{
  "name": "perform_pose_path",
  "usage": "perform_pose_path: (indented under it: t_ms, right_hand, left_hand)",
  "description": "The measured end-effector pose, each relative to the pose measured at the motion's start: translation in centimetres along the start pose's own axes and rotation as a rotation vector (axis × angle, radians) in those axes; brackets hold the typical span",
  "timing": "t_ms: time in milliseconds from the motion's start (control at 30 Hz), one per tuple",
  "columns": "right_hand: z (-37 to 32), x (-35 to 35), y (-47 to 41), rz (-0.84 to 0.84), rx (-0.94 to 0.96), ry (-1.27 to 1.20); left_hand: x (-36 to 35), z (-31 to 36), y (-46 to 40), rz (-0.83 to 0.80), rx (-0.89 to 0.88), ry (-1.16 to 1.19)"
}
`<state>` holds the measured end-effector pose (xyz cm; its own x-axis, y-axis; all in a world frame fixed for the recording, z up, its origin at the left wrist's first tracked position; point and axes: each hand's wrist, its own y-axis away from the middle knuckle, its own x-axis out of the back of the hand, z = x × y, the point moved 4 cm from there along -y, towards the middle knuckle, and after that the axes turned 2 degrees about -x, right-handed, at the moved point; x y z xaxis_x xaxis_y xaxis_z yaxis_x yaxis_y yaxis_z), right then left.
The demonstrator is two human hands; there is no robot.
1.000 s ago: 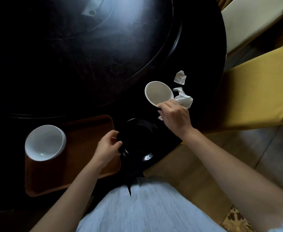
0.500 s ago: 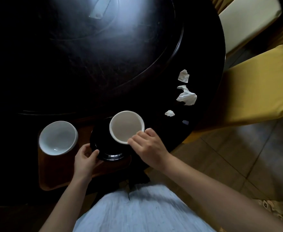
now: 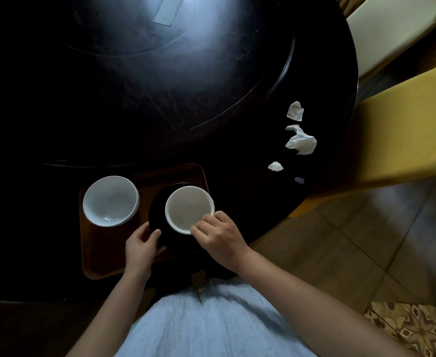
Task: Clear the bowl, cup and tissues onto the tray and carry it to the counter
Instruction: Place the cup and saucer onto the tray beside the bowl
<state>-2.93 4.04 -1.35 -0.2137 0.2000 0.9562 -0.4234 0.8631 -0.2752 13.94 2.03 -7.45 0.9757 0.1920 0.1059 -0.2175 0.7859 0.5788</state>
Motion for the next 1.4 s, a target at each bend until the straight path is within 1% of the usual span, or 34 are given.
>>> perform_pose_path:
  t_ms: [133, 200, 267, 300, 333, 367, 400, 467, 500, 533, 600, 733, 867, 1000, 1067, 1200, 1267, 1400]
  right_hand:
    - [-0.3, -0.7, -0.1, -0.075, -0.036, -0.097]
    - [-0.1, -0.4, -0.1, -0.072, -0.095, -0.196]
    - [1.3, 0.4, 0.0, -0.011, -0.297, -0.300]
    - [2.4, 0.7, 0.0, -0.005, -0.428, -0.352]
    - [3.5, 0.8, 0.0, -0.034, -0.547, -0.410]
    - [4.4, 0.7, -0.2, -0.103, -0.633, -0.475]
    - [5.1, 0.4, -0.4, -0.194, -0.680, -0.540]
    - [5.6, -0.4, -1.1, -0.411, -0.711, -0.658]
    - [5.6, -0.7, -1.4, -0.495, -0.723, -0.699]
    - [5.5, -0.9, -1.5, -0.537, -0.742, -0.721]
    - [5.6, -1.1, -1.6, -0.528, -0.806, -0.760]
    - [5.2, -1.3, -1.8, -0.440, -0.975, -0.870]
    - [4.2, -1.8, -2.1, -0.355, -1.121, -0.944]
    - [2.8, -2.5, -3.0, -0.335, -1.221, -1.123]
    - [2.5, -2.7, -3.4, -0.313, -1.241, -1.173]
    - [2.8, -2.8, -4.0, -0.296, -1.191, -1.123]
    - [3.0, -2.9, -4.2, -0.309, -1.168, -1.083]
    - [3.3, -3.1, -4.3, -0.334, -1.142, -1.028]
  left_hand:
    - [0.2, -0.2, -0.2, -0.010, 0.008, -0.023]
    - [0.3, -0.3, -0.3, -0.017, 0.016, -0.059]
    - [0.4, -0.2, -0.4, -0.035, 0.030, -0.100]
    - [0.4, -0.1, -0.5, -0.040, 0.041, -0.119]
    - [0.6, 0.0, -0.5, -0.040, 0.059, -0.128]
    - [0.6, 0.0, -0.4, -0.044, 0.083, -0.129]
    - [0.6, -0.1, -0.3, -0.055, 0.117, -0.118]
    - [0.3, -0.4, 0.2, -0.113, 0.208, -0.070]
    - [0.1, -0.6, 0.6, -0.144, 0.245, -0.042]
    - [-0.2, -0.9, 1.0, -0.165, 0.271, -0.017]
    - [-0.3, -1.3, 1.3, -0.155, 0.275, 0.015]
    - [-0.1, -1.6, 1.3, -0.076, 0.270, 0.095]
    - [0.6, -0.9, 0.1, 0.053, 0.236, 0.132]
    - [0.7, 0.0, -0.8, 0.112, 0.201, 0.171]
    - [0.5, 0.1, -0.6, 0.097, 0.221, 0.184]
    - [0.0, -0.5, 0.3, 0.026, 0.280, 0.221]
    - [0.0, -0.5, 0.3, 0.034, 0.283, 0.253]
    - [0.1, 0.3, -0.5, 0.089, 0.232, 0.290]
